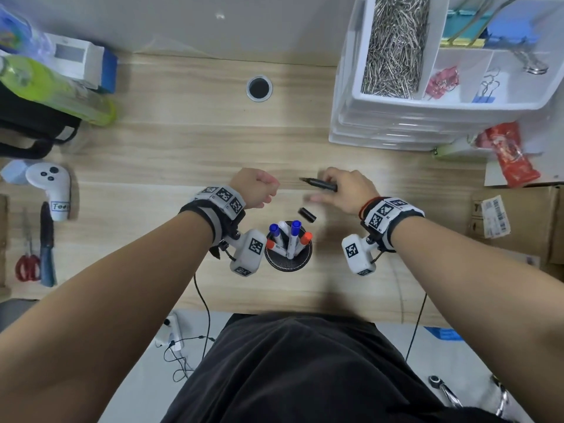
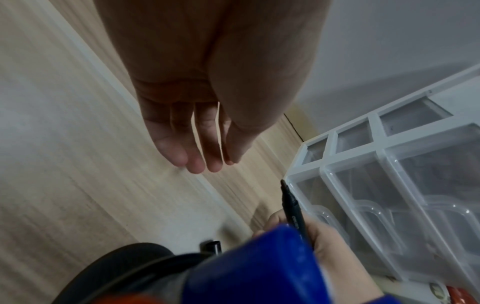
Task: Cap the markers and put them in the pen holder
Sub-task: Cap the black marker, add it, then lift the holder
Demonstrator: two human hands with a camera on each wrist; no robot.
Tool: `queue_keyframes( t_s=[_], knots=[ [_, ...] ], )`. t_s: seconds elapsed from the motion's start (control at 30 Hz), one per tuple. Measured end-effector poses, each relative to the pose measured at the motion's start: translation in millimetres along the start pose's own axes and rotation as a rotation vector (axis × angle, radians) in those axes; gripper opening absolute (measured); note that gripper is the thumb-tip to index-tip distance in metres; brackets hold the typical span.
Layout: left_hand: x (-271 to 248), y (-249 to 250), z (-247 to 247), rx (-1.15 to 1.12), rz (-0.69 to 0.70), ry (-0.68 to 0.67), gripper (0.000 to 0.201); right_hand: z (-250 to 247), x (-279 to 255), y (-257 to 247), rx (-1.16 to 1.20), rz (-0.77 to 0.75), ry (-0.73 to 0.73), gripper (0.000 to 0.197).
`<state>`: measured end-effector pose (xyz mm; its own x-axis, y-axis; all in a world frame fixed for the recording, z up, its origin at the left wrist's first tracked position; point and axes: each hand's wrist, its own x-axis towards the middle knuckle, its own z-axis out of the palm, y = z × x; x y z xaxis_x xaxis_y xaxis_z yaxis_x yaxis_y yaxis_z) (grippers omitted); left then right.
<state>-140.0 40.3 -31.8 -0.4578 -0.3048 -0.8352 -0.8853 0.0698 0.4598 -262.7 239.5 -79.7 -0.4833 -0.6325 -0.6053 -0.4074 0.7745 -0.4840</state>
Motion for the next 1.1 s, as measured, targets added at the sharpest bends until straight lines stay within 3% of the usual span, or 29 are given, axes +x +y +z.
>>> queue_keyframes(
  t_s=[0.1,0.3,0.43,0.53,0.63,0.73,0.83,1.1],
  knots=[
    [-2,-9,4,-0.021,-0.031,-0.032,0.023,17,-10,-17,-0.006,-0.012,-0.115,0.046],
    [-13,-29,2,-0.058,-0.046,-0.06,0.022,41,-10,-27,-0.08,0.002,-0.161,0.022],
    [-18,-36,-5,-0.081,0.019,-0.03,0.015,31,-15,-28,0.001,0.081,-0.084,0.022],
    [-25,-28,-11,-0.145,0.103,-0.004,0.019,8,-16,-39,0.228,0.119,0.029,0.014],
    [-39,-11,-19,-0.257,0.2,-0.061,0.029,-21,-22,-67,0.454,0.008,0.043,0.019],
    [-58,3,-28,-0.339,0.268,-0.174,0.035,-44,-36,-95,0.544,-0.15,0.007,0.009],
    [-73,8,-36,-0.399,0.313,-0.227,0.033,-53,-46,-110,0.635,-0.251,0.005,0.019],
    [-112,-4,-65,-0.434,0.513,0.041,0.027,-73,-88,-123,0.336,-0.3,0.211,0.033]
  ],
)
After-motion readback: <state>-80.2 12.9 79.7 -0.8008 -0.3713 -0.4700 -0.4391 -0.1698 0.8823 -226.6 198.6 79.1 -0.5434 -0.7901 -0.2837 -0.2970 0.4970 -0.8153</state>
